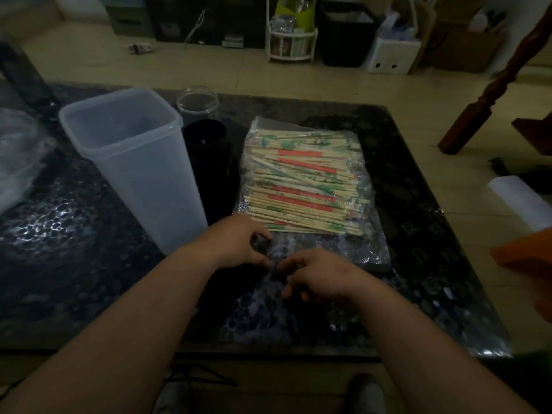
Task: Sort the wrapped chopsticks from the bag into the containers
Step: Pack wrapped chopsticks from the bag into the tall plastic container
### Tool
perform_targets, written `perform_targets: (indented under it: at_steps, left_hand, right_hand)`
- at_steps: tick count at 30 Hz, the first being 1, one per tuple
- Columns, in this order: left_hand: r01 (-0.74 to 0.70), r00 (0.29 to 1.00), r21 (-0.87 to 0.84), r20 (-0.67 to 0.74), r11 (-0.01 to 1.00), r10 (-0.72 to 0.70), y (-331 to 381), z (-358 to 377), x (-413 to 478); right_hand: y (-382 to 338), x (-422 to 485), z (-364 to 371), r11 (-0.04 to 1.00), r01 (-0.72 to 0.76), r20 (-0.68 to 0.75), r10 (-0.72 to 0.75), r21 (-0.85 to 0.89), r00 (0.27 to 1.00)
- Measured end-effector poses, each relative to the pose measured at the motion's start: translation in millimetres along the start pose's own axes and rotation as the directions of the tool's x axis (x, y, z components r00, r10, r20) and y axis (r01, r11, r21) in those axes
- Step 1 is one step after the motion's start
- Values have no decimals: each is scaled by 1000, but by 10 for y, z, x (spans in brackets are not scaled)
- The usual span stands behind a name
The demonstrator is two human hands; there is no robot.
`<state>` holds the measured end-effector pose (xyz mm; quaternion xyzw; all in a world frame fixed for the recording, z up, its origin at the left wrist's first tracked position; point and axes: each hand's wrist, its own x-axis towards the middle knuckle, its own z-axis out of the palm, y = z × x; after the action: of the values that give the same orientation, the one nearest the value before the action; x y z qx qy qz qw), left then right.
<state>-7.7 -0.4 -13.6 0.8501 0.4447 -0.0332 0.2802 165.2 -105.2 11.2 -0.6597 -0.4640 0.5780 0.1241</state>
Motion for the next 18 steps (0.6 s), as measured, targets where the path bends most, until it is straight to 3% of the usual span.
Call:
perform_targets:
  at_steps: [4,8,13,18]
  left_hand:
    - [-108,991,242,-49,964,124,35,40,-56]
    - [-129,977,334,-119,934,177,75,53,-94]
    - [-74,976,237,-184,969,120,105,85,-105]
    - [-139,934,94,-319,986,162,130,83,-119]
  right_hand:
    - [24,13,118,999,7,-2,-7,-33,1000]
    - [4,-2,193,995,39,-31,-42,-94,999]
    - [-78,-31,266,971,60,11,-59,-230,998]
    - [-110,-42,306,994,30,-15,-32,-105,999]
